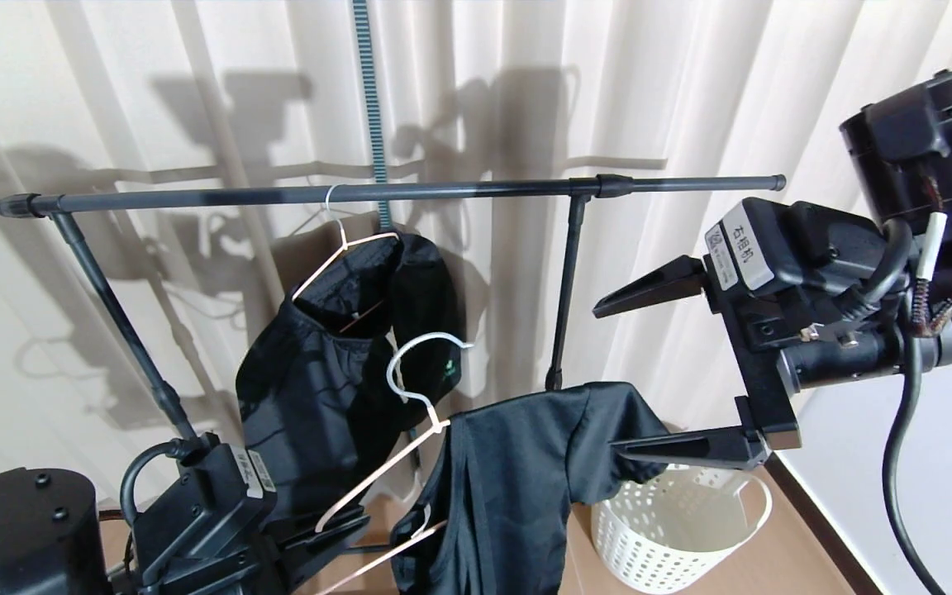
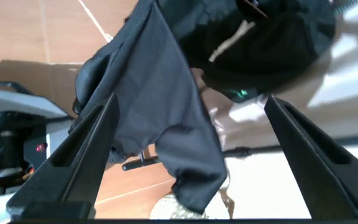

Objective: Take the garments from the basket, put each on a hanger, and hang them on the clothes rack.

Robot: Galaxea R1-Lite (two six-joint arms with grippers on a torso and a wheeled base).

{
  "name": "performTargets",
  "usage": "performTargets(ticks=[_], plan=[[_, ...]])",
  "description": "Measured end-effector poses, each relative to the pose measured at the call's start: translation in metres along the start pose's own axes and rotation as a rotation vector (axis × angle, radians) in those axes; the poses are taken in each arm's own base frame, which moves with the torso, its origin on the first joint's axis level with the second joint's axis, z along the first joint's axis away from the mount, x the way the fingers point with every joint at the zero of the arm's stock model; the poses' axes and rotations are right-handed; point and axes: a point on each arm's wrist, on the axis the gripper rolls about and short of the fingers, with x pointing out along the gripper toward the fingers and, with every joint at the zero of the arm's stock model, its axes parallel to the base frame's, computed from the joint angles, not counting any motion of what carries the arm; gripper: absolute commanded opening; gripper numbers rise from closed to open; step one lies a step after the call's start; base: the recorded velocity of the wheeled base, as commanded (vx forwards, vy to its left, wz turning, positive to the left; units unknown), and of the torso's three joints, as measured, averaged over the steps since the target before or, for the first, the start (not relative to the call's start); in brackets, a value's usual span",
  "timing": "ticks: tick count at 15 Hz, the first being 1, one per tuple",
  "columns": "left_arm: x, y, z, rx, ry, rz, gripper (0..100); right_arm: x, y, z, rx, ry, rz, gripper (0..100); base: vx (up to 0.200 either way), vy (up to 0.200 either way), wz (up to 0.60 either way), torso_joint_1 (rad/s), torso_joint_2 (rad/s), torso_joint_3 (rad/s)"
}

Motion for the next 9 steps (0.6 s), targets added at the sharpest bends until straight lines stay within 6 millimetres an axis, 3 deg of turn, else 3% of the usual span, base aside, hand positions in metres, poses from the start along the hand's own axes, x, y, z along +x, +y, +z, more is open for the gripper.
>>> performTargets(ticks=[5, 9], plan=[[-0.001, -0.008, -0.001, 0.014, 0.001, -0.043, 0, 0.029, -0.023, -0.009, 0.020, 0.032, 0.154, 100, 0.000, 0.000, 0.00, 0.000, 0.00, 0.000], [-0.001, -0.011, 0.001, 0.022, -0.008, -0.059, 0, 0.049, -0.026, -0.016, 0.038, 0.055, 0.196, 100, 0.000, 0.000, 0.00, 0.000, 0.00, 0.000]])
